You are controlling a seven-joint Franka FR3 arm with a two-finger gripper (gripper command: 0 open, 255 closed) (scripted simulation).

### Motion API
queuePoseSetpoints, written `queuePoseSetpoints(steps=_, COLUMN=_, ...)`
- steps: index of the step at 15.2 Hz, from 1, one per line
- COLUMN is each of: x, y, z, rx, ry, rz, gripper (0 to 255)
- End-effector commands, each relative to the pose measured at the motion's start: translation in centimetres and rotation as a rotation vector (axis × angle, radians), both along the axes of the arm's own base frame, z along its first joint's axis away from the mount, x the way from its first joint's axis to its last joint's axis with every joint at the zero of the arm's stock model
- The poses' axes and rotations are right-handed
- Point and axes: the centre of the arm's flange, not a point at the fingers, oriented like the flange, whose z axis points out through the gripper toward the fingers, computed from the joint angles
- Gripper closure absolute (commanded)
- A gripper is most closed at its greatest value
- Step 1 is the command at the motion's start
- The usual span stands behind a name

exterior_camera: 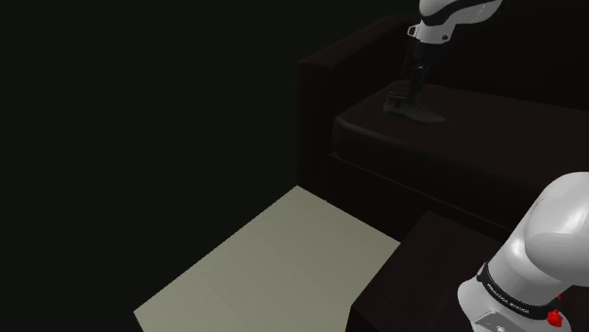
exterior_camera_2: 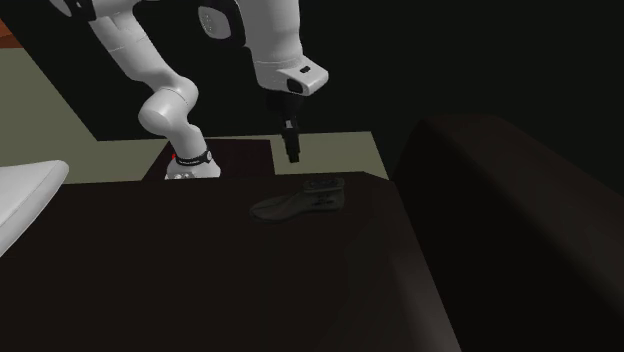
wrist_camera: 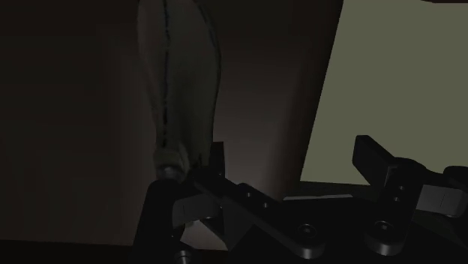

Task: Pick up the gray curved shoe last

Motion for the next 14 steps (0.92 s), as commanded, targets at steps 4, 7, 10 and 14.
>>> queuePoseSetpoints(steps=4, x=2.5, y=-6.5, z=-1.0, rx=0.029, ry=-0.015, rz=0.013, gripper=0)
queuePoseSetpoints(steps=7, x=3.6, y=-9.3, z=-1.5, rx=0.043, ry=-0.020, rz=0.017, gripper=0)
queuePoseSetpoints(steps=10, x=3.6, y=-9.3, z=-3.1, rx=0.043, ry=-0.020, rz=0.017, gripper=0)
queuePoseSetpoints(steps=14, x=3.6, y=-9.3, z=-5.5, rx=0.043, ry=-0.020, rz=0.017, gripper=0)
